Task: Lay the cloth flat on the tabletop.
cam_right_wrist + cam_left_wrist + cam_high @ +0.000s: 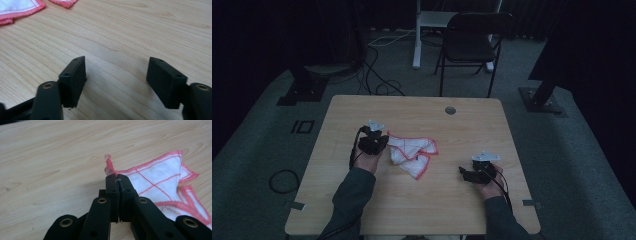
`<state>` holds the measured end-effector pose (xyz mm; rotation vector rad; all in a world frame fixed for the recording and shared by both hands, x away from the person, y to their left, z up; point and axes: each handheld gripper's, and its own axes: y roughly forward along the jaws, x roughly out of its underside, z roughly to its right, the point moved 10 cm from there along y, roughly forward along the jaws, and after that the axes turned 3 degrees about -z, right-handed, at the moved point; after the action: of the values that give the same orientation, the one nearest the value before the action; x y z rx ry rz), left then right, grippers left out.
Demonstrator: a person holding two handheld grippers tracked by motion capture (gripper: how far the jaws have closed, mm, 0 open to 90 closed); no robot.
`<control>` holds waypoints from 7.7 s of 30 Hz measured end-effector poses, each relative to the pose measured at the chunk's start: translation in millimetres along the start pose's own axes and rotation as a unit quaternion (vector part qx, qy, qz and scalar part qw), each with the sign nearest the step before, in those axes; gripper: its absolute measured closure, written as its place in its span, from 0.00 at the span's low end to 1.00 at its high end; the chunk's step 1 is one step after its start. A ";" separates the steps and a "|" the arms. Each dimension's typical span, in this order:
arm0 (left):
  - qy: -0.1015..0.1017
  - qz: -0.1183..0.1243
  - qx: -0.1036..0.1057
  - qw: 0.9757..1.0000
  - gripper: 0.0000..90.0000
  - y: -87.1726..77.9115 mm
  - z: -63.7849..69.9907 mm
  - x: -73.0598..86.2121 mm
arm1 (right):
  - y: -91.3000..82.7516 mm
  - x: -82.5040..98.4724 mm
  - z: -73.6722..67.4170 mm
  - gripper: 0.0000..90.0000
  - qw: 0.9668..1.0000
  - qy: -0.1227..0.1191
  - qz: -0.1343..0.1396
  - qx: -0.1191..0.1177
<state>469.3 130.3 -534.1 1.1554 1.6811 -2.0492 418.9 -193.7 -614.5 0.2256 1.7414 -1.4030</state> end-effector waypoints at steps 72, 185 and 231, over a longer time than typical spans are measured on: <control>0.069 -0.051 0.066 0.994 0.66 37.6 56.4 -4.3 | 23.9 -55.3 -72.5 0.60 0.997 -0.039 0.020 -0.068; 0.093 -0.049 0.113 0.988 0.91 -1.7 105.1 109.0 | 114.7 -132.6 -91.3 0.69 0.995 0.033 -0.032 -0.094; 0.080 -0.088 -0.042 0.992 0.97 -20.2 -27.6 120.3 | 67.3 -97.4 -9.8 0.96 0.999 0.024 -0.033 -0.032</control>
<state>389.1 195.5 -604.7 1.2126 1.9910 -2.0078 514.6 -126.6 -593.4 0.1691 1.8445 -1.3964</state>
